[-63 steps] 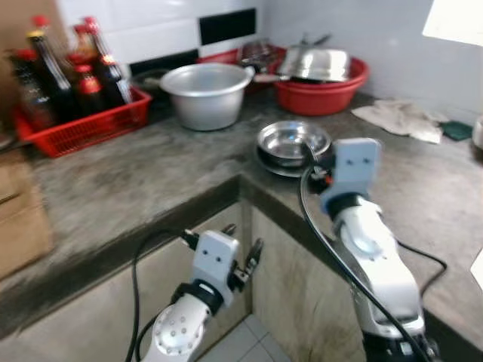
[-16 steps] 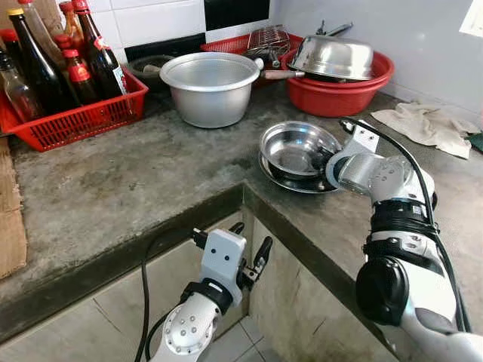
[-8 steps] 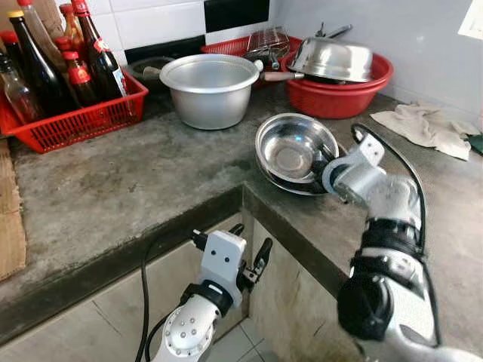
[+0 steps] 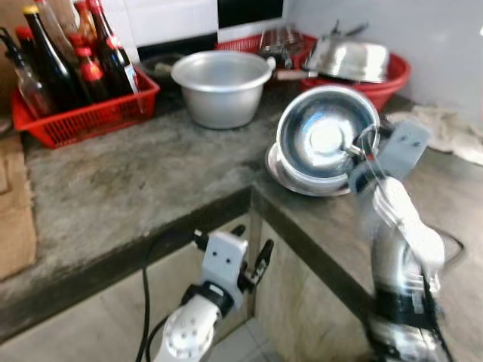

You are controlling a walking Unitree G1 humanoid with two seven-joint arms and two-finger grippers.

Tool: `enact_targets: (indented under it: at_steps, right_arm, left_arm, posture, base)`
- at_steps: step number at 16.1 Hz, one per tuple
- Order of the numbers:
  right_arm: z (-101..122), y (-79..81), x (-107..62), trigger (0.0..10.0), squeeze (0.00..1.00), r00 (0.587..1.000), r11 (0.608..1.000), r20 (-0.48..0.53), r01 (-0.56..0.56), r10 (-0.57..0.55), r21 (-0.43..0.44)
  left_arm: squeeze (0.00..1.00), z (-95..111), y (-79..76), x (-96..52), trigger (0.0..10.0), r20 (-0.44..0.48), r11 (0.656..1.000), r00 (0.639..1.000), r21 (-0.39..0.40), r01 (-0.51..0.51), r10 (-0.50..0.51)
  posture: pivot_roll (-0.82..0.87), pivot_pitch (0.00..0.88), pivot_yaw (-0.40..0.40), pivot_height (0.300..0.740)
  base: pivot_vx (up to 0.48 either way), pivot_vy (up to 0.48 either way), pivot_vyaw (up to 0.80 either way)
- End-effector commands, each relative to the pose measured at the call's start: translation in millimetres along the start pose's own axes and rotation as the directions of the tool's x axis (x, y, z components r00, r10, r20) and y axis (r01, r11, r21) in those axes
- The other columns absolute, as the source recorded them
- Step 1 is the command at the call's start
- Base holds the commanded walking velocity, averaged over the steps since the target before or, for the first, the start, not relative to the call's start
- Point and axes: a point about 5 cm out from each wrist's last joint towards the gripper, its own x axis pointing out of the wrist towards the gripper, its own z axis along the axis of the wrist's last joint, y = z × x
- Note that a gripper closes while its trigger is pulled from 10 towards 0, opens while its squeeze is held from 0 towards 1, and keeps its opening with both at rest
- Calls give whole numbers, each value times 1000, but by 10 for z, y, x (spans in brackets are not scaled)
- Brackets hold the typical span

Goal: Kitchen organization

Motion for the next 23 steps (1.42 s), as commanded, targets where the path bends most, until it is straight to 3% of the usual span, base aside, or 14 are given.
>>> enact_targets:
  at_steps: [1,6,7,8,9,23]
  right_arm:
    - [154,110,-136,0,0,991,996,121,-43,52,-74]
    - [134,122,-461,0,0,976,985,217,9,29,-171]
    - [113,128,-479,4157,0,975,983,219,12,28,-181]
    - [98,122,-498,9176,0,975,985,220,22,17,-174]
    - [97,121,-504,10000,0,975,985,223,21,18,-173]
    - [143,147,-524,10000,0,959,984,275,-22,71,-177]
  left_arm:
    - [0,13,17,-4,10000,9,1000,1000,6,-13,13]
    - [0,59,51,-12,10000,44,1000,999,6,-23,23]
    - [0,60,52,-6,10000,46,1000,999,10,-23,22]
    - [0,64,51,-5,10000,50,1000,998,11,-22,22]
    - [0,67,50,-3,10000,52,1000,998,11,-23,23]
    - [0,74,27,-29,10000,62,1000,998,14,-21,20]
  posture:
    - [-13,62,-10,740]
    - [-20,61,1,740]
    - [-24,61,6,740]
    - [-25,61,8,740]
    - [-26,61,9,740]
    - [-14,73,1,740]
  base:
    - [0,0,0]
    - [0,0,0]
    - [0,0,0]
    - [0,0,0]
    - [0,0,0]
    - [-70,0,0]
